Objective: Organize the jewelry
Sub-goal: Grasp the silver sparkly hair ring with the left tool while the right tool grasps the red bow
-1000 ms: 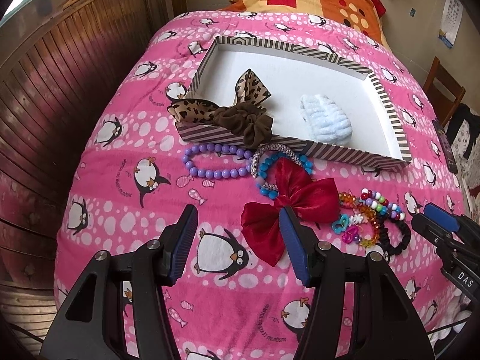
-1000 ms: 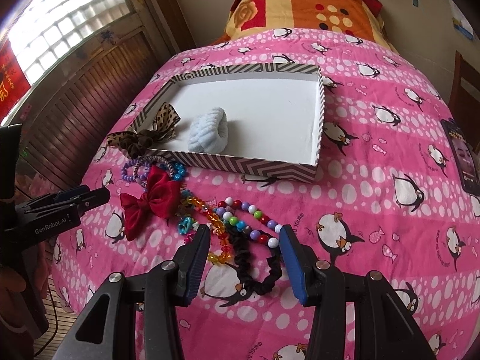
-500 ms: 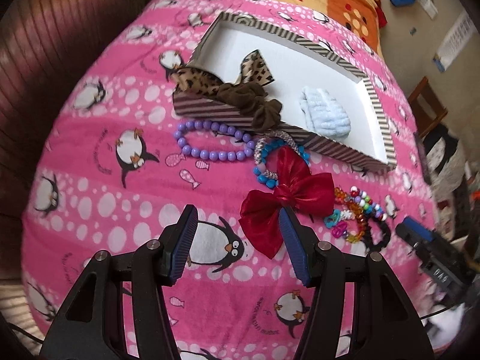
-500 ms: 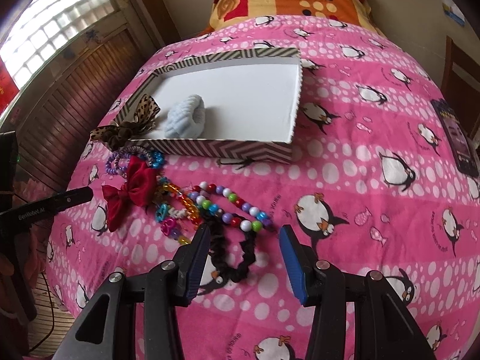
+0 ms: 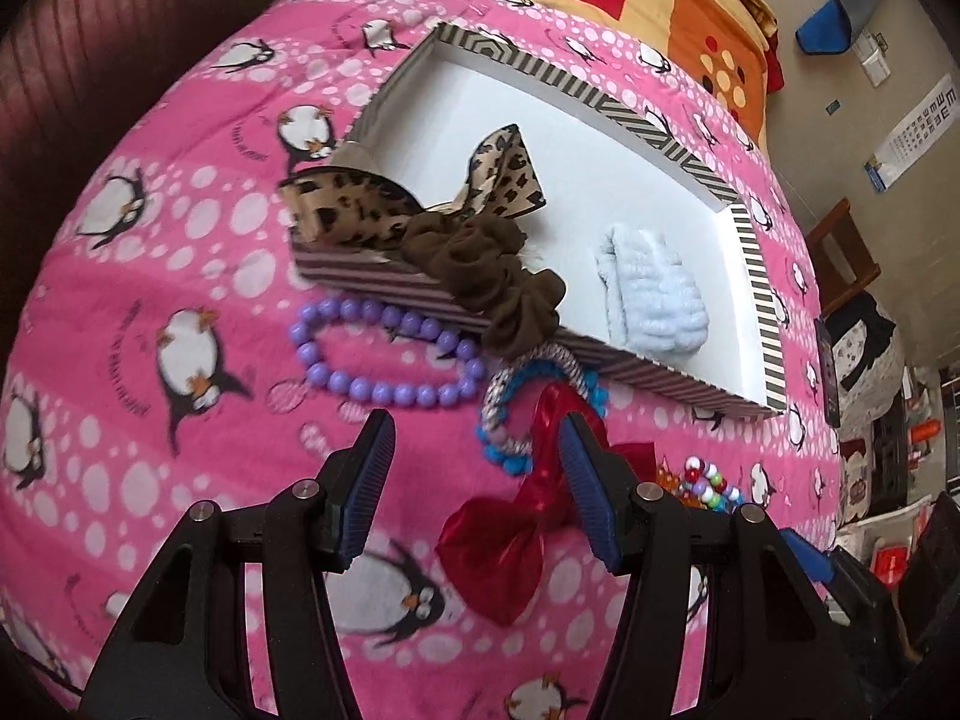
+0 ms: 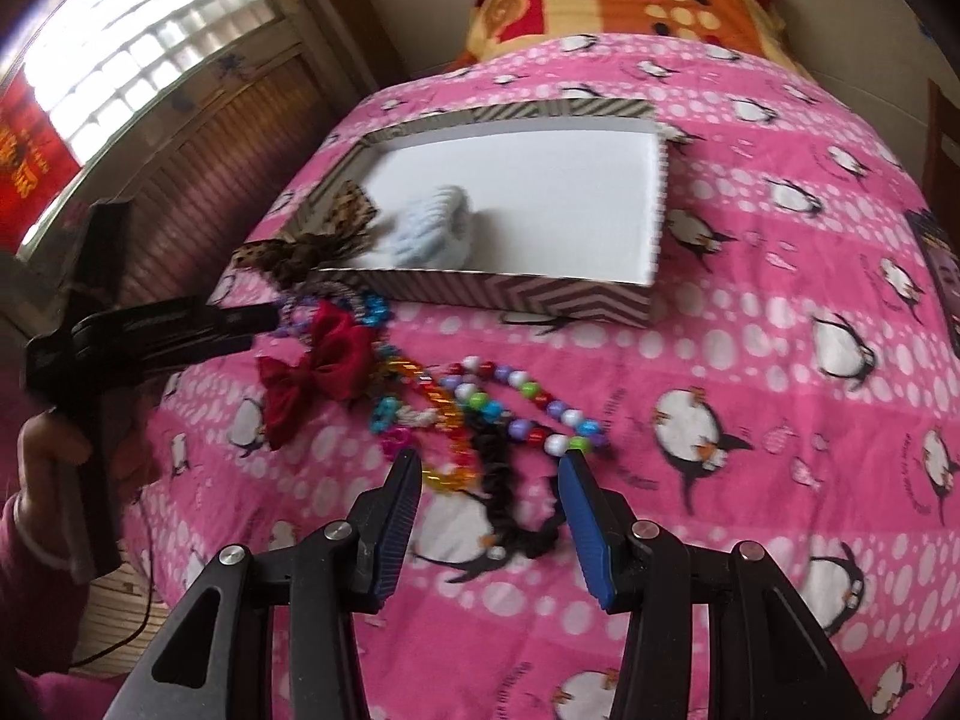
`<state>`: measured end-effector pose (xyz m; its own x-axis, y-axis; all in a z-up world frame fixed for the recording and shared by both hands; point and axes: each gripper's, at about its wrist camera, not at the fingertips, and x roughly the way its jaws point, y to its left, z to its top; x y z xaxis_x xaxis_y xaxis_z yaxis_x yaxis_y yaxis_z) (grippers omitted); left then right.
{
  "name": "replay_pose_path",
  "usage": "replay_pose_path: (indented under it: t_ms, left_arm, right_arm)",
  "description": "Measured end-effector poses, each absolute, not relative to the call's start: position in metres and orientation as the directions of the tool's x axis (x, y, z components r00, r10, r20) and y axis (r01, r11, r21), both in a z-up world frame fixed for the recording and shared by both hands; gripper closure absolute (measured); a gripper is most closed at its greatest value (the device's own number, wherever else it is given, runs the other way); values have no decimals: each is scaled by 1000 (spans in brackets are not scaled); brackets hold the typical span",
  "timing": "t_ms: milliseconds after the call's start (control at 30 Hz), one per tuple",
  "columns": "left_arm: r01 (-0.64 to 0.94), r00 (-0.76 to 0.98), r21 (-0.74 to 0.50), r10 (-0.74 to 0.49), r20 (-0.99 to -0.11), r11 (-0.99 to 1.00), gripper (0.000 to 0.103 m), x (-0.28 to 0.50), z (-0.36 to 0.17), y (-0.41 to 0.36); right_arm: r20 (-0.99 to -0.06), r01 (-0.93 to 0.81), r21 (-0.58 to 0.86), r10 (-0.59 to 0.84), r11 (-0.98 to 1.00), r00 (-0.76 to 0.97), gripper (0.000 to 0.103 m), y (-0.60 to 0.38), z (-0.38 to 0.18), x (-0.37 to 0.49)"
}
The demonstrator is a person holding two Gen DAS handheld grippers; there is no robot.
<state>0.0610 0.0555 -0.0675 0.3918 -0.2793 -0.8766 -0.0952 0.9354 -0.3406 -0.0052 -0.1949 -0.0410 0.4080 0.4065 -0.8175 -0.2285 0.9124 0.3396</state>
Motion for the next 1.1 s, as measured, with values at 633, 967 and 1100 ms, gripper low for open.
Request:
replay_pose_path:
  t_ms: [633,967,1100]
  left_arm:
    - [-114,442,-361,-278,-853,926,97,51,-64,91]
    - [-183,484,-308,-187,-855,934,97,26,-52,127]
    - [-194,485,-301,-175,-857,934,97,22,-53,132]
  right_arm:
    - [-794,-394,392,522,831,312,60,-108,-44,28]
    - [-788,-299,528,590,795,176,61,-63,-75,59]
    - [-804,-185,542,570,820,170,60,-64,-89,77]
